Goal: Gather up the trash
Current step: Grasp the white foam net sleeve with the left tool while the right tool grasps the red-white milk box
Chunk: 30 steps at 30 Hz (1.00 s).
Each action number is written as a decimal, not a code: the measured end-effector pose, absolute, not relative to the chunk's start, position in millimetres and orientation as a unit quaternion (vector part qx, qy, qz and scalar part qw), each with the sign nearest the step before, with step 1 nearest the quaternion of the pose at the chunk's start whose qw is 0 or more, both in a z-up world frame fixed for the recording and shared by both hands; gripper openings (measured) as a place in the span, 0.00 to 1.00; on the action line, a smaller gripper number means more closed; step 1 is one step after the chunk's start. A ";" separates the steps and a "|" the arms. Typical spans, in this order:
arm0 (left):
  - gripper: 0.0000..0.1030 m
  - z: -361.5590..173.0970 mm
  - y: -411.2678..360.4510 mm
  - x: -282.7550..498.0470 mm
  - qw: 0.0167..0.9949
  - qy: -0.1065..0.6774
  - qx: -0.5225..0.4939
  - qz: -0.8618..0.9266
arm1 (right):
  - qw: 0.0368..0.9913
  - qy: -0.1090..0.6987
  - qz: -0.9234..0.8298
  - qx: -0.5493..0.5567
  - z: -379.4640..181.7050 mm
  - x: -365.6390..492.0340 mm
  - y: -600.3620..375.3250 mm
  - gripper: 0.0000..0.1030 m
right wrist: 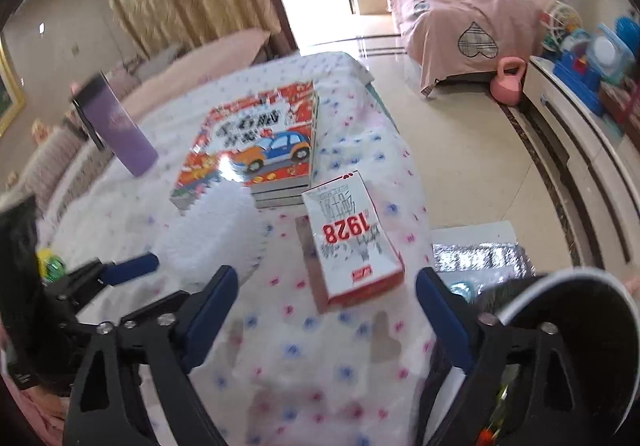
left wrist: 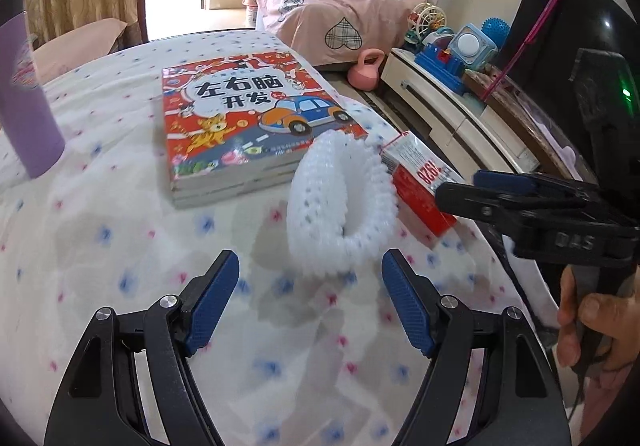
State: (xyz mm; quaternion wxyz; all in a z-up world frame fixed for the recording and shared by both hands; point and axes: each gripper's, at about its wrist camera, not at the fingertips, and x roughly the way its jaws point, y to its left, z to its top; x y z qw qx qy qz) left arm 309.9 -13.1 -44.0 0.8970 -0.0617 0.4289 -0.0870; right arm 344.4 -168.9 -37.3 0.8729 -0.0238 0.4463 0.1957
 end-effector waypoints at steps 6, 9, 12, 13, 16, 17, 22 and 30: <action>0.38 -51.4 -14.4 323.2 0.892 0.432 -0.071 -0.112 | 0.859 0.470 0.191 -0.066 -50.8 365.4 -155.0 0.71; 0.21 -52.5 -16.7 320.3 0.891 0.432 -0.069 -0.124 | 0.856 0.476 0.186 -0.079 -53.8 368.8 -151.1 0.50; 0.18 -46.0 -17.8 311.0 0.895 0.423 -0.062 -0.125 | 0.860 0.470 0.190 -0.068 -52.7 360.6 -154.5 0.49; 0.18 -42.9 -16.2 306.5 0.896 0.420 -0.065 -0.125 | 0.860 0.468 0.193 -0.063 -51.6 357.5 -155.0 0.49; 0.18 -33.8 -11.3 291.9 0.898 0.415 -0.076 -0.125 | 0.864 0.459 0.201 -0.047 -47.4 338.1 -160.1 0.49; 0.18 -29.7 -10.6 285.0 0.899 0.411 -0.079 -0.126 | 0.865 0.456 0.204 -0.040 -45.5 331.1 -162.3 0.49; 0.18 -14.6 -13.8 256.1 0.901 0.404 -0.089 -0.133 | 0.873 0.438 0.214 0.001 -36.4 295.2 -174.7 0.48; 0.18 -4.6 -38.9 216.1 0.899 0.403 -0.079 -0.152 | 0.890 0.398 0.209 0.070 -21.7 232.8 -204.0 0.48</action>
